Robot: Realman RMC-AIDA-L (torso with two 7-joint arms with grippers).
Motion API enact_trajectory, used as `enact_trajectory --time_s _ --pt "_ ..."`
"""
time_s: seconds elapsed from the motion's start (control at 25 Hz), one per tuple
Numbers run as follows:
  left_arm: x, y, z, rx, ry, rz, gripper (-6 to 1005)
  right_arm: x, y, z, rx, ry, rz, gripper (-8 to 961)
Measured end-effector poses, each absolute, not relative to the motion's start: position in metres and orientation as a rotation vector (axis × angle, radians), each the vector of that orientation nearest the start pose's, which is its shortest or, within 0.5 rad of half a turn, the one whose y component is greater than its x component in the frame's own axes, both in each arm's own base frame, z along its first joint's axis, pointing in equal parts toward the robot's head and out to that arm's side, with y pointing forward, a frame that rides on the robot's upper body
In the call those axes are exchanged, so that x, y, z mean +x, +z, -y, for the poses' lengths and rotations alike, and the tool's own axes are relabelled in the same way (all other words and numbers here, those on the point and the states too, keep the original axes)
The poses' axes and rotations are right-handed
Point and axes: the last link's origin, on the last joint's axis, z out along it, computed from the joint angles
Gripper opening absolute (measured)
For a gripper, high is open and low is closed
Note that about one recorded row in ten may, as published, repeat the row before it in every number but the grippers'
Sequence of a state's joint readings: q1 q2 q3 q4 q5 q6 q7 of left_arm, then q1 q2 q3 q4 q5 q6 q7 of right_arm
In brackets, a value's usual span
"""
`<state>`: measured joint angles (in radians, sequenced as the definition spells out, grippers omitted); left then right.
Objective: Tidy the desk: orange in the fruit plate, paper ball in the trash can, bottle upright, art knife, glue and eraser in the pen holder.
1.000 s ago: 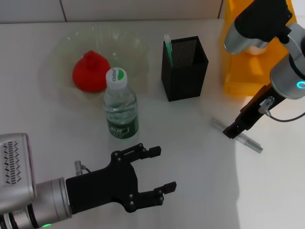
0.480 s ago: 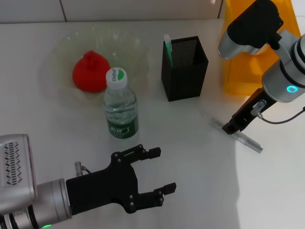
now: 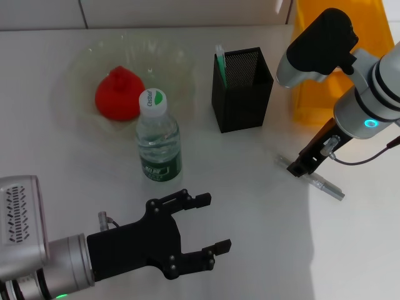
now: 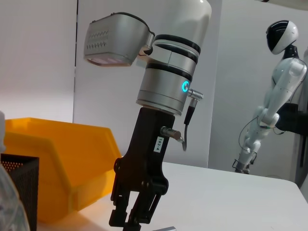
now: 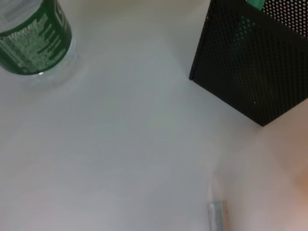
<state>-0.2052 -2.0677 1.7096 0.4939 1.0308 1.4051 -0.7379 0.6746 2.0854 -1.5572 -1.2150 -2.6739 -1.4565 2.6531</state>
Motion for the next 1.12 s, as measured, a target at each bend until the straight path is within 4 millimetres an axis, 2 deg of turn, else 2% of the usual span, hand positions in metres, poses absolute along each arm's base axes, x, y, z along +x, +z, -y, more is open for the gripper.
enact_trajectory --time_s 1.12 --pt "-0.268 -0.091 -0.215 -2.723 -0.955 0.275 791 0.191 -0.051 -0.362 -2.566 -0.718 -0.873 327"
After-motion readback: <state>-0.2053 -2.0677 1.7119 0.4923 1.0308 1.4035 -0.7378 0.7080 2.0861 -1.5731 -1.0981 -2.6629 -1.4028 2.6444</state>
